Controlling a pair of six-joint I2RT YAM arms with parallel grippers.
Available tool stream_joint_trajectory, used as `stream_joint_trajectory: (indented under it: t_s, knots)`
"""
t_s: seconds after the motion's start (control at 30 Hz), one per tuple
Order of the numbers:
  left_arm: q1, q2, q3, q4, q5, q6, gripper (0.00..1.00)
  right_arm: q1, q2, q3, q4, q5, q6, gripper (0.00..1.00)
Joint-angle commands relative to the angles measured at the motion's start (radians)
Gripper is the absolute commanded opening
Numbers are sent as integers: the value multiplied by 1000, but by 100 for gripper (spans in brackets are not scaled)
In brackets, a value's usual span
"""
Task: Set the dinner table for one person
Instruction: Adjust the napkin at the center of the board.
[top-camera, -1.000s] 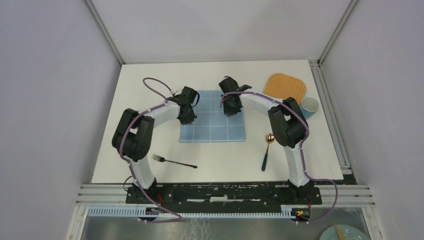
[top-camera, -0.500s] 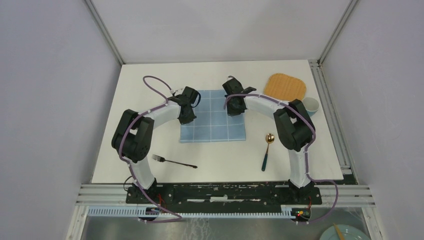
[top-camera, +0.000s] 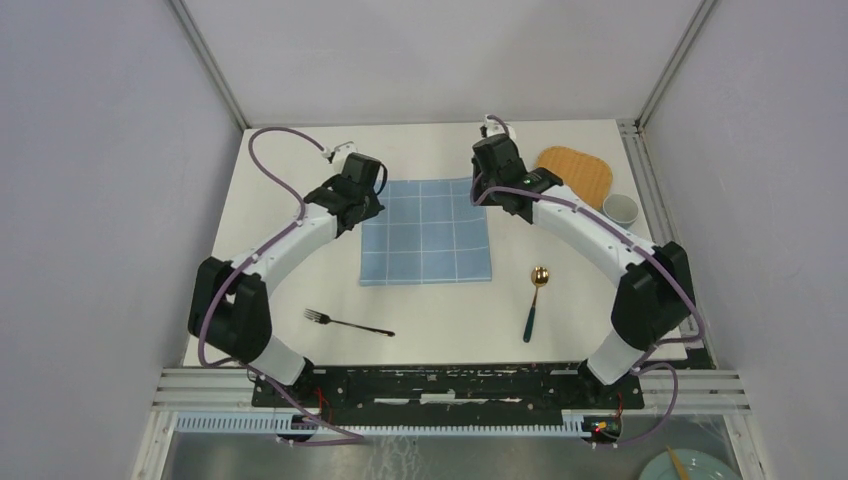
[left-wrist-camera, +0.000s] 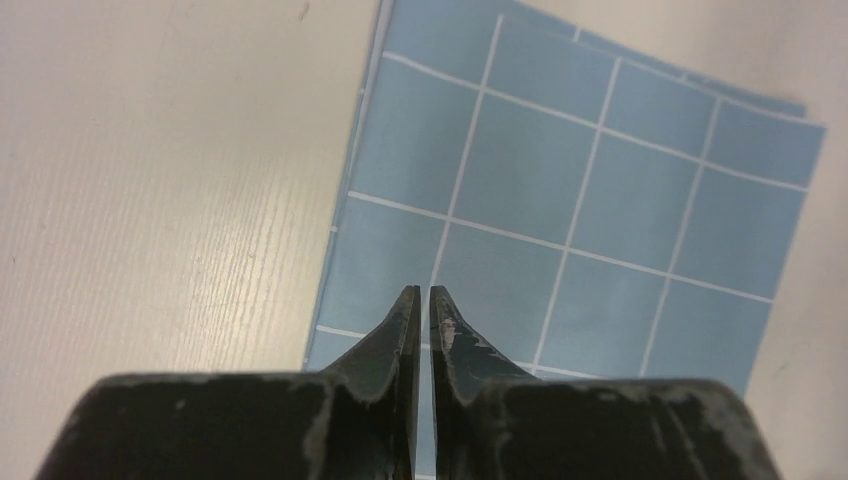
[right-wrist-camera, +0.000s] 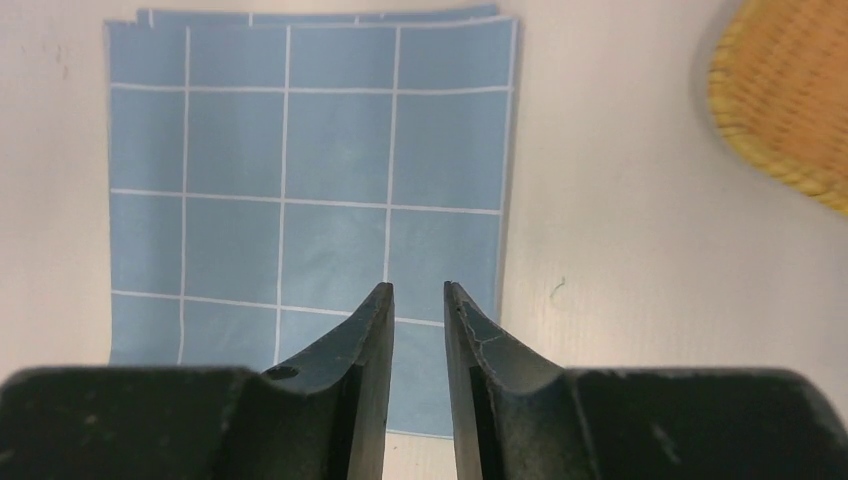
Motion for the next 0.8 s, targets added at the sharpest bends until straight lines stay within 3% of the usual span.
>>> stream_joint_trajectory:
  t_s: [0.0, 0.23, 0.47, 0.57, 0.7, 0.77]
  knots:
    - [-4, -83, 20, 55, -19, 44, 13, -10, -133, -20, -30, 114, 3, 31]
    - [-4, -104, -22, 73, 30, 32, 13, -49, -236, -64, -70, 164, 29, 27]
    - [-3, -135, -68, 117, 72, 52, 16, -168, -307, -34, -185, 253, 51, 35]
    - [-4, -147, -77, 118, 72, 62, 20, -226, -344, -20, -212, 248, 55, 36]
    - [-2, -166, -105, 136, 90, 55, 37, -271, -373, 19, -257, 282, 39, 40]
    - [0, -172, -115, 145, 105, 51, 39, -307, -375, 41, -298, 281, 48, 40]
